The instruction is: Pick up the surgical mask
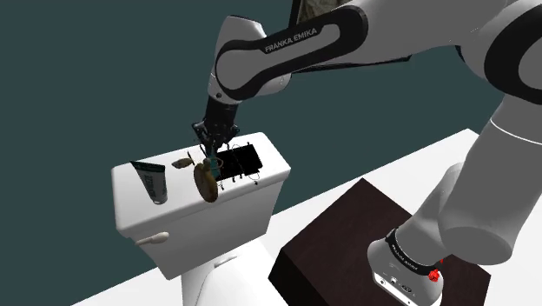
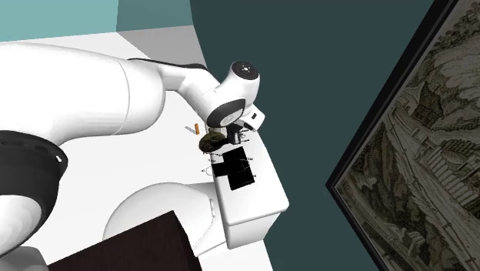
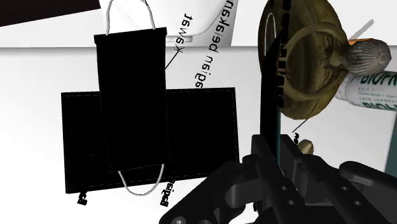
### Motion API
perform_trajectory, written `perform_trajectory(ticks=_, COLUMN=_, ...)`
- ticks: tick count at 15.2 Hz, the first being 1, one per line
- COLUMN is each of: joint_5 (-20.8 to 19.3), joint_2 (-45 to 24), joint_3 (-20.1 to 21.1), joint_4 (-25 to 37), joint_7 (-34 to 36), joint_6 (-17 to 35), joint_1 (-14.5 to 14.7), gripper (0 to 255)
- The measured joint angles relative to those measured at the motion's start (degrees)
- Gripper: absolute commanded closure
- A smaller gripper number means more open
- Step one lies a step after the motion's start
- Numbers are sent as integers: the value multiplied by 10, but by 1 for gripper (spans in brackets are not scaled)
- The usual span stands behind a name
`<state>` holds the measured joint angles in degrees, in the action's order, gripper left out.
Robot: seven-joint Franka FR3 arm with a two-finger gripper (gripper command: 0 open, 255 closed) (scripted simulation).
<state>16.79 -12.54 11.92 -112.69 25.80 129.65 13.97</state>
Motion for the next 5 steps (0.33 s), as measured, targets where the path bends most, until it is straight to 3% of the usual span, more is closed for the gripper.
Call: perform_trajectory(ticks=5, joint_5=-3, joint_2=13, joint_3=-1, joint_4=17, joint_7=8, joint_6=-29, joint_1=-1, gripper=255)
